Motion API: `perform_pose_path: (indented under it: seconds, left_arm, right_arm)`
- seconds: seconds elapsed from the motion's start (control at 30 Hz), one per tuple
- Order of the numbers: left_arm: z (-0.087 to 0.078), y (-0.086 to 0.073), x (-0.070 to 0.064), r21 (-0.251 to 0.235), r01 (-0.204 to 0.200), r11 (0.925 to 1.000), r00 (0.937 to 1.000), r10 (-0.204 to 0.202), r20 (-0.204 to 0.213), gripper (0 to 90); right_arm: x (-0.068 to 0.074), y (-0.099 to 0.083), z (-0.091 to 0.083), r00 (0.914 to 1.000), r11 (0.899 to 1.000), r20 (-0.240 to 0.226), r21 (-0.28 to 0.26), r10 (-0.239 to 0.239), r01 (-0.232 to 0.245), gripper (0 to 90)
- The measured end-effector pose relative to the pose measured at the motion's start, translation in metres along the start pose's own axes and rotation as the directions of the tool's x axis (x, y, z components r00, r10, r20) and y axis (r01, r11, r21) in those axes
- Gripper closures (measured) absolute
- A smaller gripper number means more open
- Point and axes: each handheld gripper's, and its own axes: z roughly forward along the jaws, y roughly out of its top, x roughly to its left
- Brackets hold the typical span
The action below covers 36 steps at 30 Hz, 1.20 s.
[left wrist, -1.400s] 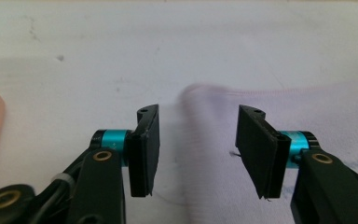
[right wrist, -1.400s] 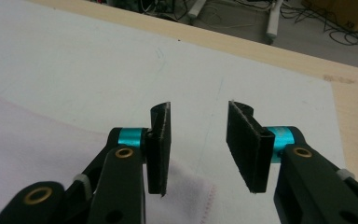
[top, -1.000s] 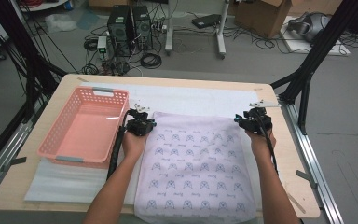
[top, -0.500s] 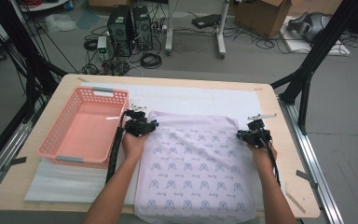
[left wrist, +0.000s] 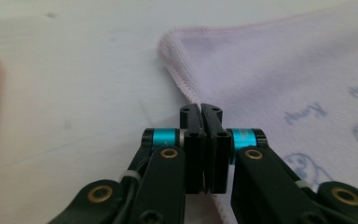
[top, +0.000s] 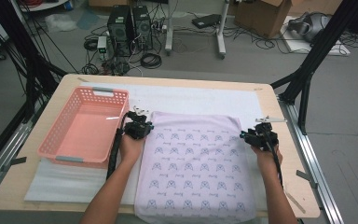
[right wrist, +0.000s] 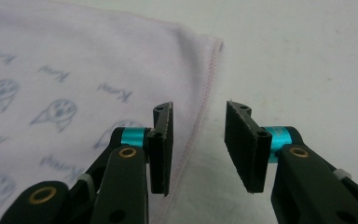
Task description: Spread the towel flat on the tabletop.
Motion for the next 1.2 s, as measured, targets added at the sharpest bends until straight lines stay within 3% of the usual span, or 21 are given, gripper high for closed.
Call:
perform_pose_path:
  seconds: [0.03,0.1,0.2,0.3,0.4,0.47,0.53,0.6,0.63,0.67,0.7,0.77,0.83,0.9,0.97,1.07,1.2]
  left_arm:
    - [0.000,0.000,0.001,-0.001,0.019,0.9998,0.9998,-0.019,0.006,87.7]
    - [0.000,0.000,0.000,-0.005,0.014,0.9999,0.9996,-0.014,0.022,87.2]
    - [-0.002,0.000,0.000,-0.010,0.042,0.9991,0.9958,-0.041,0.082,61.2]
    - [-0.006,0.002,-0.003,-0.020,0.049,0.9986,0.9912,-0.046,0.124,48.6]
    - [-0.014,0.002,-0.007,-0.069,0.048,0.9964,0.9861,-0.036,0.162,45.1]
    - [-0.020,0.001,-0.008,-0.100,0.056,0.9935,0.9798,-0.035,0.197,43.6]
    - [-0.025,-0.002,-0.009,-0.122,0.051,0.9912,0.9741,-0.023,0.225,41.5]
    - [-0.031,-0.006,-0.009,-0.153,0.043,0.9874,0.9674,-0.003,0.253,40.5]
    - [-0.035,-0.008,-0.010,-0.162,0.044,0.9858,0.9627,0.001,0.271,39.6]
    - [-0.038,-0.010,-0.010,-0.176,0.039,0.9837,0.9587,0.013,0.284,38.6]
    - [-0.040,-0.012,-0.011,-0.185,0.032,0.9822,0.9534,0.025,0.301,37.7]
    - [-0.046,-0.016,-0.012,-0.205,0.033,0.9781,0.9455,0.036,0.324,35.8]
    - [-0.051,-0.019,-0.013,-0.210,0.026,0.9773,0.9370,0.049,0.346,33.9]
    - [-0.058,-0.023,-0.014,-0.234,0.035,0.9715,0.9292,0.055,0.366,30.4]
    - [-0.065,-0.027,-0.015,-0.253,0.029,0.9671,0.9275,0.068,0.367,27.1]
    - [-0.074,-0.034,-0.016,-0.262,0.033,0.9644,0.9200,0.073,0.385,24.2]
    - [-0.081,-0.044,-0.018,-0.269,0.025,0.9629,0.9168,0.085,0.390,20.2]
  right_arm:
    - [0.003,-0.002,-0.004,0.9999,1.000,-0.011,0.000,-0.010,0.010,59.8]
    - [0.006,-0.007,-0.010,0.9994,1.000,-0.023,-0.003,-0.027,0.027,58.7]
    - [0.009,-0.018,-0.018,0.9985,0.999,-0.039,-0.002,-0.038,0.038,58.4]
    - [0.012,-0.029,-0.021,0.9971,0.998,-0.054,0.014,-0.053,0.054,58.4]
    - [0.017,-0.037,-0.019,0.9942,0.995,-0.073,0.053,-0.079,0.083,64.7]
    - [0.018,-0.039,-0.020,0.9928,0.995,-0.087,0.044,-0.083,0.087,82.5]
    - [0.020,-0.038,-0.022,0.9918,0.991,-0.043,0.057,-0.120,0.123,87.9]
    - [0.019,-0.038,-0.024,0.9941,0.992,-0.022,0.059,-0.106,0.107,87.7]
    - [0.018,-0.039,-0.024,0.9952,0.994,-0.022,0.049,-0.095,0.096,82.7]
    - [0.018,-0.041,-0.025,0.9957,0.995,-0.007,0.037,-0.092,0.093,68.9]
    - [0.018,-0.042,-0.027,0.9961,0.996,0.005,0.012,-0.088,0.087,61.3]
    - [0.018,-0.045,-0.035,0.9976,0.997,-0.024,-0.047,-0.064,0.063,51.2]
    - [0.020,-0.047,-0.045,0.9958,0.993,-0.057,-0.097,-0.072,0.066,46.7]
    - [0.024,-0.050,-0.055,0.9915,0.987,-0.074,-0.129,-0.107,0.097,42.3]
    - [0.027,-0.052,-0.063,0.9875,0.982,-0.093,-0.149,-0.127,0.112,35.9]
    - [0.030,-0.057,-0.071,0.9855,0.981,-0.113,-0.163,-0.127,0.108,26.2]
    - [0.031,-0.062,-0.077,0.9809,0.976,-0.128,-0.178,-0.147,0.123,23.5]
